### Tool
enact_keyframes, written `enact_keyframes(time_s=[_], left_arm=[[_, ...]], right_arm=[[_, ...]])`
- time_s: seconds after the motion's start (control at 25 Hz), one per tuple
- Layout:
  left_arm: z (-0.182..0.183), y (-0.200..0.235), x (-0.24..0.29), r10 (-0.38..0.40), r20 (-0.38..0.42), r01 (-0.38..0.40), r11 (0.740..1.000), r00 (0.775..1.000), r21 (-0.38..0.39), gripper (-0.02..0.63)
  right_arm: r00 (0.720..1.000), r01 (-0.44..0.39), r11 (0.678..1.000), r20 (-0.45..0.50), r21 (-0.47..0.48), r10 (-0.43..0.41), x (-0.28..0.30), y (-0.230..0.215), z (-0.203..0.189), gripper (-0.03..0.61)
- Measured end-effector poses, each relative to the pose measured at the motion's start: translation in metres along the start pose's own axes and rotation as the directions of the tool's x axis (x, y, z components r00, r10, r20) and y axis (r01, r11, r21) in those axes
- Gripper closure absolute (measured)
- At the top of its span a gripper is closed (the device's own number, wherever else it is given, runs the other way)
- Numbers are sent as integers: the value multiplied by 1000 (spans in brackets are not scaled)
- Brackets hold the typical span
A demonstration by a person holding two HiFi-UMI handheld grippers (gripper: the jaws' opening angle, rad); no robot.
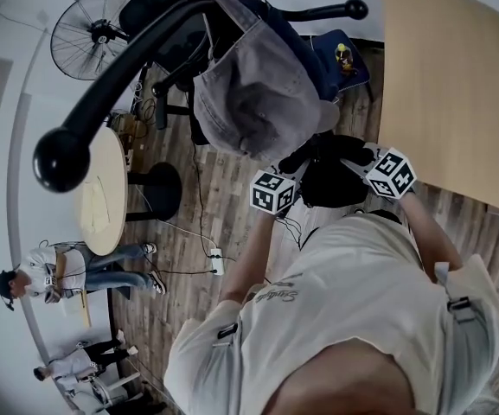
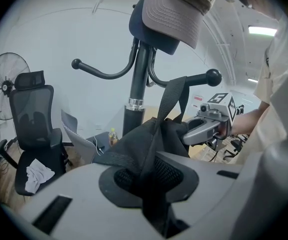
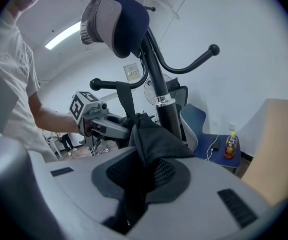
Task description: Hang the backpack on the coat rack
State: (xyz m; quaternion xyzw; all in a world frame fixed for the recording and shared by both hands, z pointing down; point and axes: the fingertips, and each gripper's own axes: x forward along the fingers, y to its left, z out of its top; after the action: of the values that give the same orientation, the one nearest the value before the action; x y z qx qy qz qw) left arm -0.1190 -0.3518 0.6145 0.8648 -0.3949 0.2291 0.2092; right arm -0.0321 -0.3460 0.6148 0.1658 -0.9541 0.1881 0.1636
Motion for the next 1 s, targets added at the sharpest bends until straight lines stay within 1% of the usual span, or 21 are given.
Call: enact_keyframes(time_s=[0.24, 0.4, 0.56, 0.6, 0.76, 0.88, 1.0], left_arm=[[1, 6, 5, -4, -7, 3, 1000, 1000, -7, 546], [1, 9, 8, -22, -2, 22, 1000, 1000, -13, 540], [0, 10, 8, -54, 21, 54, 998, 998, -33, 532], [0, 10, 8, -57, 31, 59, 997, 998, -45, 517], [0, 8, 8, -50, 48, 54, 996, 998, -70, 508], [2, 13, 7, -15, 33, 17, 998, 999, -60, 498], [-5, 11, -4, 11, 34, -9, 998, 999, -58, 492]], right_arm=[[1000, 8, 1000, 2, 11, -8, 3, -7, 1, 529], [1000, -1, 1000, 12, 23, 1, 6, -10, 0, 526], [1000, 20, 1000, 14, -11, -20, 8, -10, -2, 515], [999, 33, 999, 12, -19, -33, 8, -11, -3, 512], [993, 116, 992, -17, -58, -117, 7, -12, -7, 500], [977, 203, 975, -43, -89, -208, 3, -15, -8, 483], [956, 282, 956, -58, -82, -287, -13, -10, -15, 479]])
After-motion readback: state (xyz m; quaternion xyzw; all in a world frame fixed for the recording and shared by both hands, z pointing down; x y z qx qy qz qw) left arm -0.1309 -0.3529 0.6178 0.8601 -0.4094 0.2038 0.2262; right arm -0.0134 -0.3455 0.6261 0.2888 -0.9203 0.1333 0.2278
